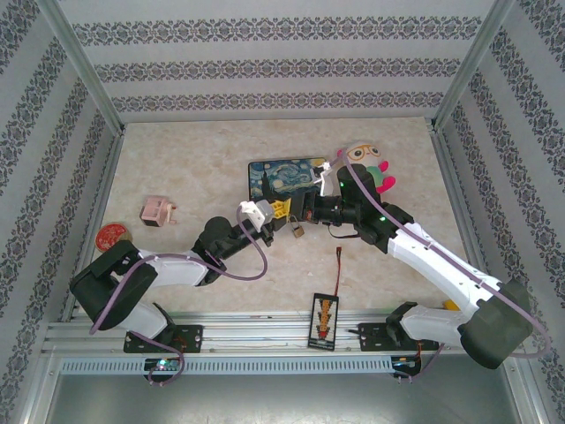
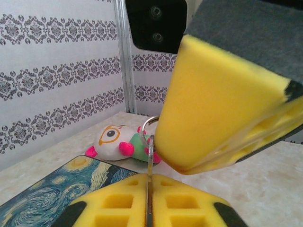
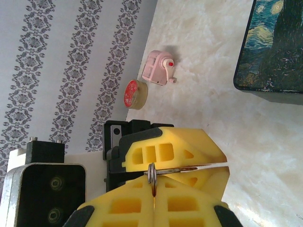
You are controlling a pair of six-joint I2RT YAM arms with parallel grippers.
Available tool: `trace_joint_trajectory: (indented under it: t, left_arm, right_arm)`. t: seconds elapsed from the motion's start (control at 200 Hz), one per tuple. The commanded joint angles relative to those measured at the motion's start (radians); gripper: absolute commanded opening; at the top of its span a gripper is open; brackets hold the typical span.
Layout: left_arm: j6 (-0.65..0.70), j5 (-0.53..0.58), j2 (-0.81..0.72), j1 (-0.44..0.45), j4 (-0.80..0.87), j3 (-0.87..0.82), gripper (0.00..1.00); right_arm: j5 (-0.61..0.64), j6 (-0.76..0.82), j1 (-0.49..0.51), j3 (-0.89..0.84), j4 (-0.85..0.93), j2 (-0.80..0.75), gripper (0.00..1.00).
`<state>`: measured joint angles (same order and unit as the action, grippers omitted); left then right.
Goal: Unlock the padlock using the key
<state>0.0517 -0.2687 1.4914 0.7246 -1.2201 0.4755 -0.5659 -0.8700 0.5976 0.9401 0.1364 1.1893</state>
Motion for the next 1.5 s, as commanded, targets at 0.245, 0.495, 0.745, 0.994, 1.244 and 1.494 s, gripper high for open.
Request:
trace_joint_trajectory:
  t: [0.245,0.495,0.745,0.994,1.244,1.494]
  left_arm:
    - [0.052,-0.002,-0.078,-0.003,0.11,0.003,0.0]
    - [0.269,-0.053,-0.347,-0.004,0.848,0.112,0.0]
    - [0.448,-0.117,-0.45,-0.004,1.505,0.371,0.0]
    - [0.512,-0.212,-0.406,-0.004,1.89,0.622,0.0]
    - [0.537,-0.253,-0.358,-0.004,2.012,0.718,0.0]
    - [0.537,-0.245,-0.342,-0.004,2.018,0.738,0.0]
  right_arm:
    - [0.02,0.02,-0.008,-0.009,0.003,-0.037,0.02]
    - [0.152,0.262,-0.019,0.027,0.178,-0.159,0.16]
    - [0.092,0.473,-0.022,0.003,0.145,-0.26,0.22]
    - [-0.139,0.592,-0.021,-0.019,0.01,-0.271,0.32]
    - [-0.3,0.66,0.03,-0.001,-0.011,-0.212,0.34]
    - [-0.29,0.752,0.096,0.053,0.103,-0.14,0.37]
